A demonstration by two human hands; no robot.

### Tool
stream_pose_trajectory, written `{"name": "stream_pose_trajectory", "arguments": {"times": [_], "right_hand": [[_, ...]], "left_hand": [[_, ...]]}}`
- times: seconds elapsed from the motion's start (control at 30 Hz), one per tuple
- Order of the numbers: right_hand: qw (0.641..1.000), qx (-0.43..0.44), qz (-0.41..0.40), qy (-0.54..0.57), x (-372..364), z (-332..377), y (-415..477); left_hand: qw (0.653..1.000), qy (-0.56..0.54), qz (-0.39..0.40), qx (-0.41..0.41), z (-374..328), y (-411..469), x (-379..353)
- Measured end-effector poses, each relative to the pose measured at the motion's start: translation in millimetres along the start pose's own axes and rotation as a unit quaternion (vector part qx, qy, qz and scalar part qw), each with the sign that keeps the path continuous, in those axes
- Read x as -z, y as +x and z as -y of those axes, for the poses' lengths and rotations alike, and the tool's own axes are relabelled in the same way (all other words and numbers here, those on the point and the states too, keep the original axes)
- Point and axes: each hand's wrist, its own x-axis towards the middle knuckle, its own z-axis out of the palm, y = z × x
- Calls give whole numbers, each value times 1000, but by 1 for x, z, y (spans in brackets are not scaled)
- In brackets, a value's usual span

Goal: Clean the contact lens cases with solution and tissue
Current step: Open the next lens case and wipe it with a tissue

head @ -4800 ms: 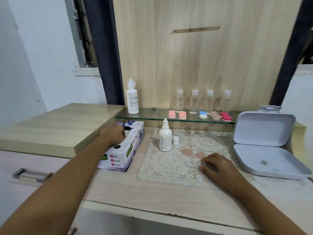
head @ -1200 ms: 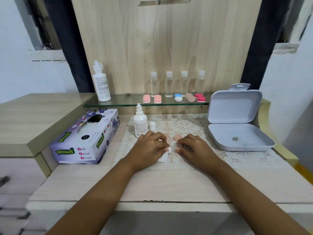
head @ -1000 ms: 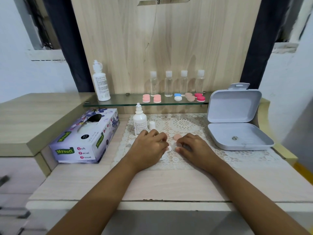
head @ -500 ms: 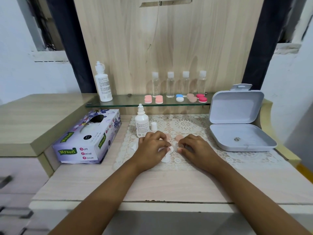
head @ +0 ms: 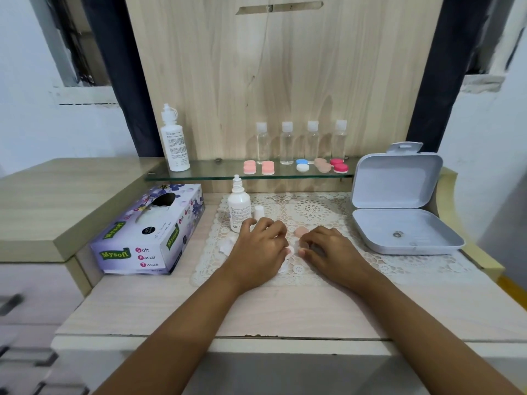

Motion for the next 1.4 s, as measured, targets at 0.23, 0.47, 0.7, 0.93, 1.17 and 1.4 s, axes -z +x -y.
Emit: {"name": "stream_pose_trajectory", "arguments": {"times": [0.23,0.47,0.7,0.93,1.17,1.4], "right_hand": [[1000,-2,-7,-30,-2,3,-1],[999,9,-11,-44,-2,4,-5],[996,14,-79,45,4,8,-3],[979,50,-132,145,8,21,-3],[954,15,-137,266,11,26,-6],[904,-54,-239,349,27,20,-8]], "left_hand": [[974,-188,68,110,1,0,-6],[895,-383,-19,226,3,7,3],[777,-557,-118,270,-2,11,23],[738,-615,-96,260,-10,13,23],[754,-596,-102,256,-9,14,20],[882,-400,-51,243,1,5,9]]}}
